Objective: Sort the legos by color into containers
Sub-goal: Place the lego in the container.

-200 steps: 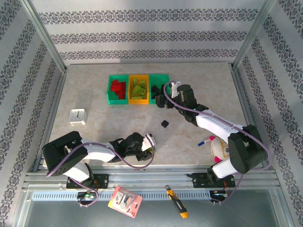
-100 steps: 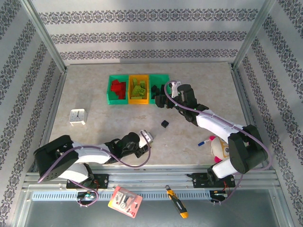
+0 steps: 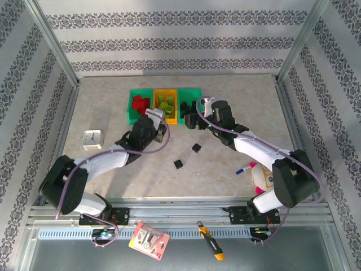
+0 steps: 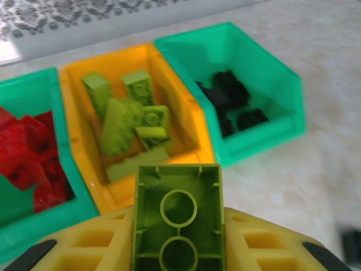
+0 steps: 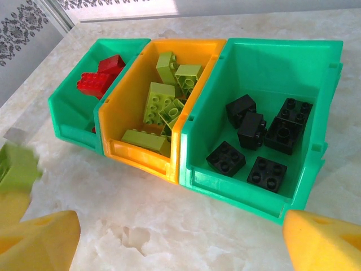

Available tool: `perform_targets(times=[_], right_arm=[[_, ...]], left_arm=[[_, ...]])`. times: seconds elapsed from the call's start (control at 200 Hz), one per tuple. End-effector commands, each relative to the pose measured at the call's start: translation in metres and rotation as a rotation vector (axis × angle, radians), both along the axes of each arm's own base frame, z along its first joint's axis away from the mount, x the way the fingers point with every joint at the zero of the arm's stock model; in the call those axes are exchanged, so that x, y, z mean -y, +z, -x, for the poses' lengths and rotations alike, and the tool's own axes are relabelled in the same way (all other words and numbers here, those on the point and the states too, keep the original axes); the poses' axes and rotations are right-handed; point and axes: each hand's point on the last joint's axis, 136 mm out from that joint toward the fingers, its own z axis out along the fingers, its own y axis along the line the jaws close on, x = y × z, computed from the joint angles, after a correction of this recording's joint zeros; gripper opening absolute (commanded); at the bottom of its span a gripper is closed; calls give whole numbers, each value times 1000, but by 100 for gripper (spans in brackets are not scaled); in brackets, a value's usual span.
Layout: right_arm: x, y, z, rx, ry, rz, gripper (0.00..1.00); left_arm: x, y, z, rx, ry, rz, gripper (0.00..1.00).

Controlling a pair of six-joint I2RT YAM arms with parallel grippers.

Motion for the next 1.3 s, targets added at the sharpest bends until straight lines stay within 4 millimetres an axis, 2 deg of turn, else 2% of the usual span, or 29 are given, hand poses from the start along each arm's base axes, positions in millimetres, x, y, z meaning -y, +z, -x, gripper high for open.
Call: perform_targets(times=[0.0,0.085,0.22,0.345,0.46,0.51,0.57,0.625,0.729,0.839,0.949,1.169,1.294], right_arm=[[-6,13,0,26,18,-17,92],[-4,11,1,24,11,-10,92],[-2,3,2,10,6,4,92],[-1,-5,4,-7,6,10,92],[-2,-9,6,-15,7,13,92],[-3,-9,7,-15,11,14,93],[-3,-10,9,-18,17,21,93],[-3,-11,12,-21,28,30,92],[-5,-16,20,-37,58,55,92],[-6,-27,30,-69,96,103,92],[-6,-46,43,-131,148,171,92],[4,-90,69,-287,232,406,92],[11,-108,78,-361,283,532,92]], left_arm=[[-15,-13,-32,-81,93,-11,15],[-14,-13,-62,-75,115,-1,15],[-10,-26,-101,-117,150,29,15],[0,-38,-129,-139,162,35,15],[10,-44,-145,-151,158,60,16],[14,-42,-149,-148,152,79,22],[16,-37,-150,-140,148,99,42],[16,-30,-149,-122,150,115,54],[9,-14,-141,-95,158,107,69],[2,7,-127,-60,152,106,79],[-2,25,-104,-29,109,110,87],[0,39,-35,66,-91,111,97],[1,29,14,94,-234,46,99]])
